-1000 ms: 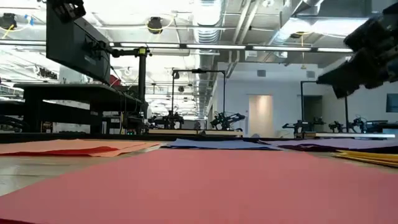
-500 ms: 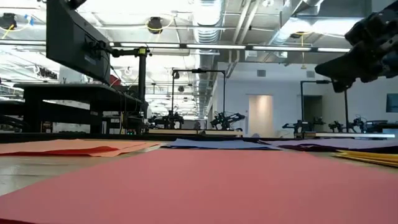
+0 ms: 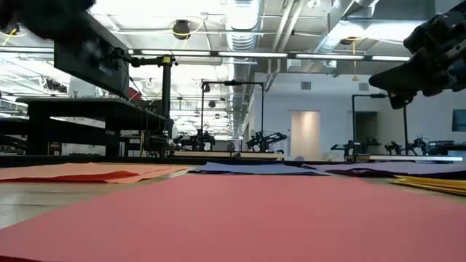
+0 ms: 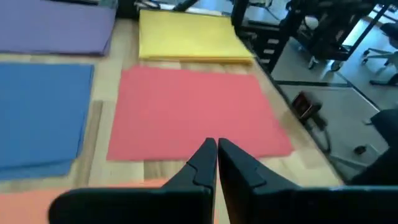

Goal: Organize paper
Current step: Return to Home Position

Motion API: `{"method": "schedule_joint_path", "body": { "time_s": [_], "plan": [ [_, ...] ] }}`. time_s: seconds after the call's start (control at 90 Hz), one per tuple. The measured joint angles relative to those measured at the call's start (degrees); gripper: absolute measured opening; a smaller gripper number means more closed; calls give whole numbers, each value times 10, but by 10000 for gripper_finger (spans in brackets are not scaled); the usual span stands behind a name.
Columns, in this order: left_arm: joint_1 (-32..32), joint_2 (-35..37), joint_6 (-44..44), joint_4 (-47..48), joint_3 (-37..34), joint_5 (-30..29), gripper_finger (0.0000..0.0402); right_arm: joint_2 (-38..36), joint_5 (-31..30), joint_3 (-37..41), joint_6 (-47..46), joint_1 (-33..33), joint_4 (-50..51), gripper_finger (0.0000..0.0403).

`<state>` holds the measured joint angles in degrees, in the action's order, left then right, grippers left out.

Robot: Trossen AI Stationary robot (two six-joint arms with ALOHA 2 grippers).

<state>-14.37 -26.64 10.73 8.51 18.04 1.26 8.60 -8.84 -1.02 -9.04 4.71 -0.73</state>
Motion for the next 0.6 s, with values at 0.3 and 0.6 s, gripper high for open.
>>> {"method": "schedule_joint_path", "body": {
  "time_s": [0.3, 0.6],
  "plan": [
    [16, 177, -58, -40, -133, -7, 0, 0, 0, 0, 0, 0, -1, 0],
    [72, 258, -106, -78, -169, -14, 0, 2, 0, 0, -1, 0, -4, 0]
  ]
}}
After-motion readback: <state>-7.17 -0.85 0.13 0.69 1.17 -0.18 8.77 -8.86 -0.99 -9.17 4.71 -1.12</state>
